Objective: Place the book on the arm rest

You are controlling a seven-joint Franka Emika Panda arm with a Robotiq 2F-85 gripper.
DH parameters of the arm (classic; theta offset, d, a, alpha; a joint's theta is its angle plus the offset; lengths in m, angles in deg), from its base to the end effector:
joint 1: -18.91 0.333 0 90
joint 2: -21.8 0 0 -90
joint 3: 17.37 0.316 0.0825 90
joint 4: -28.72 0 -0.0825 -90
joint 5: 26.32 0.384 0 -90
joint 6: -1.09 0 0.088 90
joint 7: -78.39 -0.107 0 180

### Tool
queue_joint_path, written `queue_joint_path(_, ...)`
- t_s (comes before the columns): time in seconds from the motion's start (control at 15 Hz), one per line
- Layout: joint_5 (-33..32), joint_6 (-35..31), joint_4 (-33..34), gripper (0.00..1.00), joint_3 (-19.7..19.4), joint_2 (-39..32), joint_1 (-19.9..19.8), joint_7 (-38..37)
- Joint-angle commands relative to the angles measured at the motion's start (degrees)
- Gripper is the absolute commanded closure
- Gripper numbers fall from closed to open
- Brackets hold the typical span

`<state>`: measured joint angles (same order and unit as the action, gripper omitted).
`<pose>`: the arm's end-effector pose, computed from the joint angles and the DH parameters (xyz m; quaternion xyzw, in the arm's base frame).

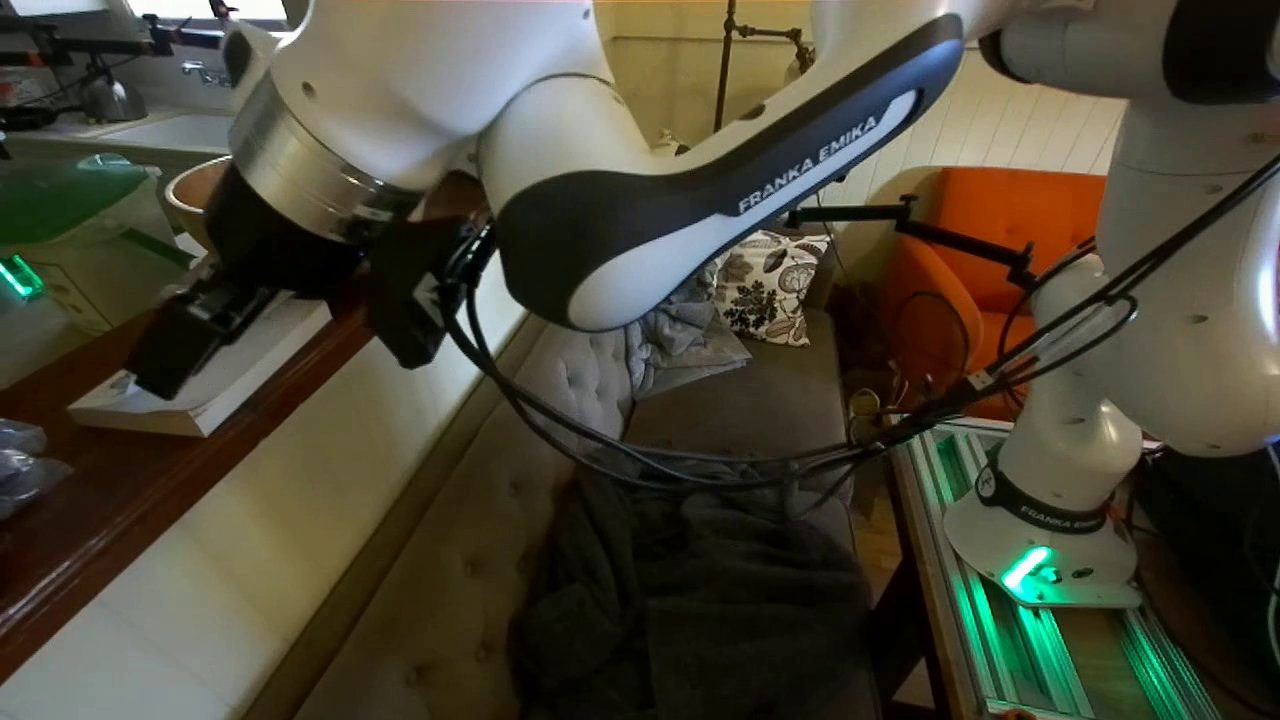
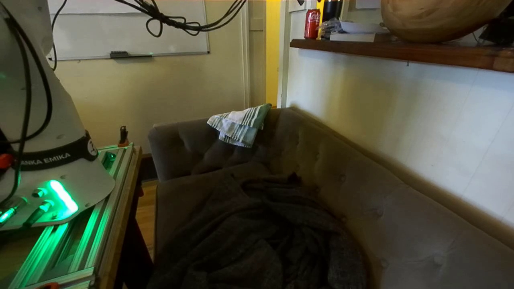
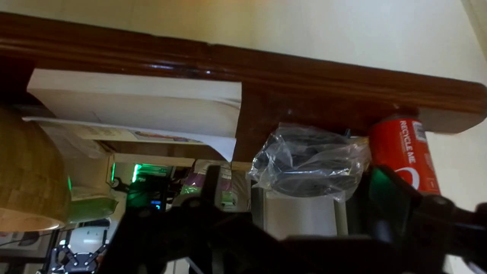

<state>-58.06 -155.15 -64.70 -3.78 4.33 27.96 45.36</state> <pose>0.6433 0.2660 0.5385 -0.9051 -0.0880 -0.4151 0.0275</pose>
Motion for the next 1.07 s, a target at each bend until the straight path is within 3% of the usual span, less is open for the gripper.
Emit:
queue_joint_path(0.0,-3.7,1.9,12.4,0.0,-1.9,-8.8,2.7,-0.9)
queue_joint_path(0.13,-3.6,2.6,16.5,0.0,-2.5,-12.2,3.1,0.2)
queue_joint_path(0.2,-1.7,0.6,9.5,0.0,-1.4,-7.5,1.7,0.2)
queue_joint_path(0.47,-0.8,0.5,10.6,0.0,-1.0,-9.0,1.5,0.5)
queue_joint_path(0.53,-1.2,0.8,11.4,0.0,-1.7,-9.6,1.8,-0.6)
queue_joint_path(0.6,4.0,0.5,12.1,0.0,-6.6,-10.1,5.4,2.3)
queue_joint_path(1.0,13.3,2.3,19.4,0.0,-12.4,-15.7,7.8,5.1)
